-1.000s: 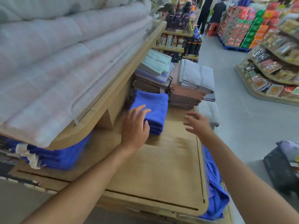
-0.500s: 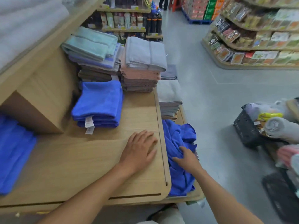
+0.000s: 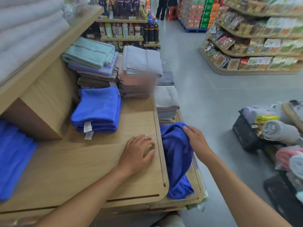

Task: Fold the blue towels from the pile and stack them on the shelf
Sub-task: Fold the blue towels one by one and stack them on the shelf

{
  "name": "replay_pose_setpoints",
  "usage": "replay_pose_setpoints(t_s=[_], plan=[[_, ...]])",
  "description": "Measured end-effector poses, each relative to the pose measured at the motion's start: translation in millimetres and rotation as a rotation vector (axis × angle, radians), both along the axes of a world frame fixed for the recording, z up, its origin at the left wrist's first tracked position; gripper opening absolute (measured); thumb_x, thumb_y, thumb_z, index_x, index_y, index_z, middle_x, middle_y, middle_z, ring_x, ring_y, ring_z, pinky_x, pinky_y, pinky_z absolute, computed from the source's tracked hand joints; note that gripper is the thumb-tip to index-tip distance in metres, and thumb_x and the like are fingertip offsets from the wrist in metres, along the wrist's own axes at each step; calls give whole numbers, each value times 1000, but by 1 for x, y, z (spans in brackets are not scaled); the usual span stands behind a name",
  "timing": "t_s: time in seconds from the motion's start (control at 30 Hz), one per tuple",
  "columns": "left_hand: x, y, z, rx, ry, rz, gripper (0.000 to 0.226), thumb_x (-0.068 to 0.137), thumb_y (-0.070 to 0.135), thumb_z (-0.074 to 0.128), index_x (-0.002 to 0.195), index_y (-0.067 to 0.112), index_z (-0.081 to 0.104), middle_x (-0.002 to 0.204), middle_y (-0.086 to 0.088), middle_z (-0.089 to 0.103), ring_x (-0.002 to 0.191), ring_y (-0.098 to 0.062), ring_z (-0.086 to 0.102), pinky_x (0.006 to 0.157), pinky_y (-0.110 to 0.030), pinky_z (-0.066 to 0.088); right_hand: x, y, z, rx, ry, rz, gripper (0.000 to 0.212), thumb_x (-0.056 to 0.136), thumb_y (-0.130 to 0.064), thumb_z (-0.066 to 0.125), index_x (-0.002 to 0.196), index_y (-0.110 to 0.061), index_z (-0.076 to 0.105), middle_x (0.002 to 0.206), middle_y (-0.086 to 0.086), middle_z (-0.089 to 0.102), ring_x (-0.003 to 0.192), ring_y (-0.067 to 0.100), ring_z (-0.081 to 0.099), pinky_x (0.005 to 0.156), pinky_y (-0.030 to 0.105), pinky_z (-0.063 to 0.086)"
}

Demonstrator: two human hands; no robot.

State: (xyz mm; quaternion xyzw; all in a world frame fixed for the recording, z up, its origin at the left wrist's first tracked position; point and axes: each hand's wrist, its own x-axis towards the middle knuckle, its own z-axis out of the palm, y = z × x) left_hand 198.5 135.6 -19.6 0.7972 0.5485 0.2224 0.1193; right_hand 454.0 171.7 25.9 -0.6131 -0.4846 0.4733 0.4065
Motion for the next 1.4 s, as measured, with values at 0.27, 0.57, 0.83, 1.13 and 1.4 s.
replay_pose_setpoints(t_s=[0.27,0.57,0.83,1.13,1.4], plan=[[21,-58,46,-342,-598,-149,55,78,67,72,126,44,57,125,26,58,119,0,55,97,-32,52,-56,-29,134,96,416,-103,20,94,-30,62,92,-12,69,81,7,74,73,18,72,63,27,57],[-18,-82,119,-388,-1270,-45,12,89,29,58,95,26,67,93,3,66,91,-16,60,80,-42,52,-170,-17,231,508,60,108,19,91,-31,58,76,-19,57,70,2,50,68,17,47,60,29,40],[-134,-127,45,-805,-1638,656,27,106,32,46,113,18,67,84,-2,78,76,-21,72,61,-33,56,-199,-22,86,162,-782,487,32,97,-22,64,117,2,67,114,20,70,105,33,66,93,43,49],[-154,-154,31,-847,-1512,452,26,100,7,54,125,13,57,115,-15,74,97,-32,73,71,-48,61,-181,-148,-7,228,-982,552,70,84,-79,46,138,-37,51,123,-14,51,114,10,52,93,31,48],[-217,-136,42,-599,-1757,794,13,104,12,52,93,17,55,82,-6,64,55,-12,62,44,-22,53,-153,-147,-12,167,-1131,536,60,102,-58,44,153,-26,44,158,-10,40,143,18,37,115,34,35]])
